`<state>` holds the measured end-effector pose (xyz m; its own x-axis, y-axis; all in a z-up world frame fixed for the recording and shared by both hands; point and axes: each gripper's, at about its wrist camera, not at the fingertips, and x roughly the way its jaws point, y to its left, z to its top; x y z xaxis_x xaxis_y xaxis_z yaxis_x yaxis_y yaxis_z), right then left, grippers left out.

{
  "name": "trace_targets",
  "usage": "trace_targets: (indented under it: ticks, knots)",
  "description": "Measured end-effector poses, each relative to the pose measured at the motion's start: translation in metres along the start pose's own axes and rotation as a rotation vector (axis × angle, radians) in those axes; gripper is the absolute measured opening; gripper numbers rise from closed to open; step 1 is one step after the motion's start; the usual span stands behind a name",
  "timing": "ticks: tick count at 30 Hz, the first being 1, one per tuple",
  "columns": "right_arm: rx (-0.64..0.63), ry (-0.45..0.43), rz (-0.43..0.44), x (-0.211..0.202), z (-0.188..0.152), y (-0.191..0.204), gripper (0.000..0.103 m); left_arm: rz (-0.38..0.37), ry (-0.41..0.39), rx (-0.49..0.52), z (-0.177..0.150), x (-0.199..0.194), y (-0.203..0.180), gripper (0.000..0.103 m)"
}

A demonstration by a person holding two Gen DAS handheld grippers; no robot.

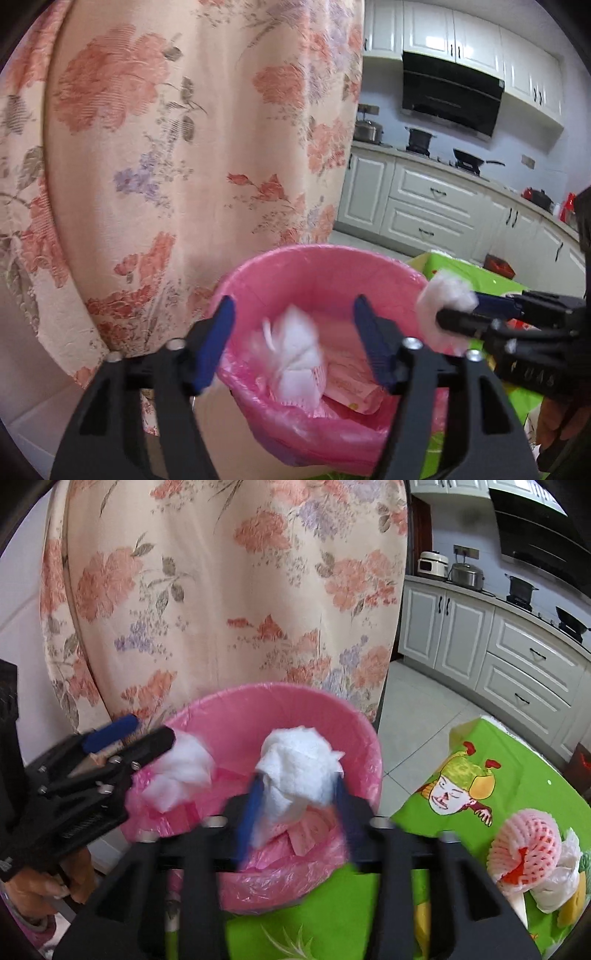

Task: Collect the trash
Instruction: 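Move the right gripper back to the table toward a crumpled paper cup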

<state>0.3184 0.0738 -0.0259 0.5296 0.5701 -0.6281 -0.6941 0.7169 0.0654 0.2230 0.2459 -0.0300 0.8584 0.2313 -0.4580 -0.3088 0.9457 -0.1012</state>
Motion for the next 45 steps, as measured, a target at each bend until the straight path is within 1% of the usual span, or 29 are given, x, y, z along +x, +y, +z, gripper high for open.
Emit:
trace_targets:
  ticks: [1,2,7,9,11,17,24,30,34,39,45]
  knots:
    - [0.007,-0.021,0.005,-0.004,-0.002,0.0,0.064,0.011,-0.007,0.002,0.0,-0.004,0.0,0.075]
    - [0.011,-0.029,0.009,-0.007,-0.003,-0.001,0.064,0.023,-0.014,0.005,-0.001,-0.007,0.001,0.076]
    - [0.025,-0.056,-0.003,-0.025,-0.006,-0.004,0.064,0.047,-0.026,-0.006,-0.009,-0.026,0.005,0.077]
    - [0.036,-0.068,-0.007,-0.035,-0.009,-0.006,0.064,0.053,-0.027,-0.011,-0.012,-0.033,0.005,0.08]
    - [0.042,-0.077,-0.018,-0.044,-0.012,-0.008,0.064,0.059,-0.034,-0.011,-0.016,-0.042,0.004,0.086]
    - [0.066,-0.103,-0.049,-0.074,-0.029,-0.013,0.064,0.06,-0.045,0.021,-0.03,-0.061,-0.013,0.088]
    - [0.079,-0.126,-0.1,-0.106,-0.056,-0.018,0.064,0.03,-0.061,0.04,-0.039,-0.072,-0.042,0.095]
    - [0.14,-0.151,-0.155,-0.142,-0.088,-0.038,0.065,-0.026,-0.03,0.062,-0.052,-0.074,-0.067,0.096]
    - [0.196,-0.138,-0.196,-0.162,-0.115,-0.055,0.065,-0.072,-0.006,0.097,-0.065,-0.076,-0.089,0.096]
    - [0.257,-0.118,-0.238,-0.178,-0.147,-0.069,0.065,-0.124,0.006,0.142,-0.081,-0.082,-0.115,0.096]
    - [0.287,-0.075,-0.252,-0.187,-0.181,-0.075,0.065,-0.149,0.01,0.176,-0.09,-0.087,-0.133,0.096]
